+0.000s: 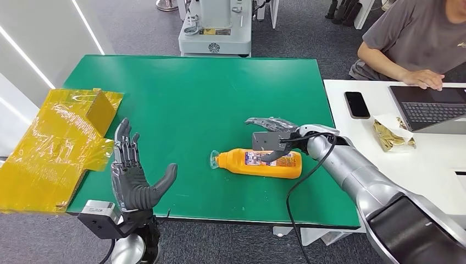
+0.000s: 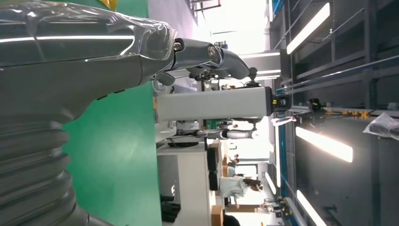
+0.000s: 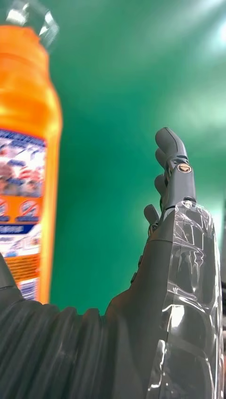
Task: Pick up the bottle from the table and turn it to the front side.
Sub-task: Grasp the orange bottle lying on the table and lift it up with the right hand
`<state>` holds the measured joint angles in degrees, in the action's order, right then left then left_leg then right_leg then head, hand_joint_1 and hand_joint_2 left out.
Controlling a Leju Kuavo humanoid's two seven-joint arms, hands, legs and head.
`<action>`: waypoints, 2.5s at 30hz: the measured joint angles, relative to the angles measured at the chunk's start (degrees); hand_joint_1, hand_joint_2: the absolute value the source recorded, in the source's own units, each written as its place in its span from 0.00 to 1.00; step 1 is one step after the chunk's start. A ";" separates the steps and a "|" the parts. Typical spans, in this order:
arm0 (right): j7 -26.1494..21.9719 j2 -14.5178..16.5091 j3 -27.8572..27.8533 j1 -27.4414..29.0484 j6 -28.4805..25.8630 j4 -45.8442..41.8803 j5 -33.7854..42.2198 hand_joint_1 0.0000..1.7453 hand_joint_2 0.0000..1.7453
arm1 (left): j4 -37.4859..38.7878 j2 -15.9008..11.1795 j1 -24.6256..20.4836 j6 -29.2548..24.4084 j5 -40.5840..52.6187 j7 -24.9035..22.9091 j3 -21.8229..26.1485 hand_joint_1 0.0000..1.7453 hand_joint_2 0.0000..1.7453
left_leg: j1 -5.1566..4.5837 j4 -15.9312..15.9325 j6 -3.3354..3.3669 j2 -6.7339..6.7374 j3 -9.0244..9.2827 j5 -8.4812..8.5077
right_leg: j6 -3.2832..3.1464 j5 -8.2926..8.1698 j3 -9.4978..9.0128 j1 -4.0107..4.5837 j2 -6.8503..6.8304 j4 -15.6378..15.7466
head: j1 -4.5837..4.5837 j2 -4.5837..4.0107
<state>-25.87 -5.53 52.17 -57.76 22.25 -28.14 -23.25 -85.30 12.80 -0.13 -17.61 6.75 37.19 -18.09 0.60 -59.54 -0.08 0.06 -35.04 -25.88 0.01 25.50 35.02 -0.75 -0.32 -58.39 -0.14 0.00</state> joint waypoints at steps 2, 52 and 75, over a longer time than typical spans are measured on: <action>0.01 -0.05 0.40 0.53 0.29 0.38 0.22 0.00 1.00 | 0.10 -0.01 -0.27 0.15 -0.17 -0.01 -0.03 0.00 1.00 | -0.01 -0.01 0.02 0.02 0.01 -0.01 | 0.00 0.00 0.01 0.00 0.03 0.01 | 0.01 0.00; 2.10 -14.04 9.44 7.15 -0.55 -2.68 4.26 0.00 1.00 | 5.18 -0.84 -2.28 2.17 -3.85 1.90 -1.08 0.00 1.00 | 0.00 -0.02 0.03 0.00 -0.01 -0.02 | 0.00 0.00 0.01 0.00 0.00 0.02 | 0.01 0.00; 4.35 -16.83 9.29 5.64 -4.03 -6.69 3.63 0.00 1.00 | 6.22 -0.93 -2.43 1.64 -4.54 2.56 -1.08 0.00 1.00 | -0.01 -0.01 0.03 0.00 -0.04 -0.02 | 0.00 -0.01 0.01 0.00 0.00 0.00 | 0.01 0.00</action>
<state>-21.52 -22.36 61.46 -52.12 18.21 -34.83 -19.62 -79.08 11.87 -2.56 -15.97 2.21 39.75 -19.17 0.59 -59.55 -0.04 0.07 -35.08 -25.90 0.01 25.49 35.03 -0.75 -0.32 -58.40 -0.13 0.00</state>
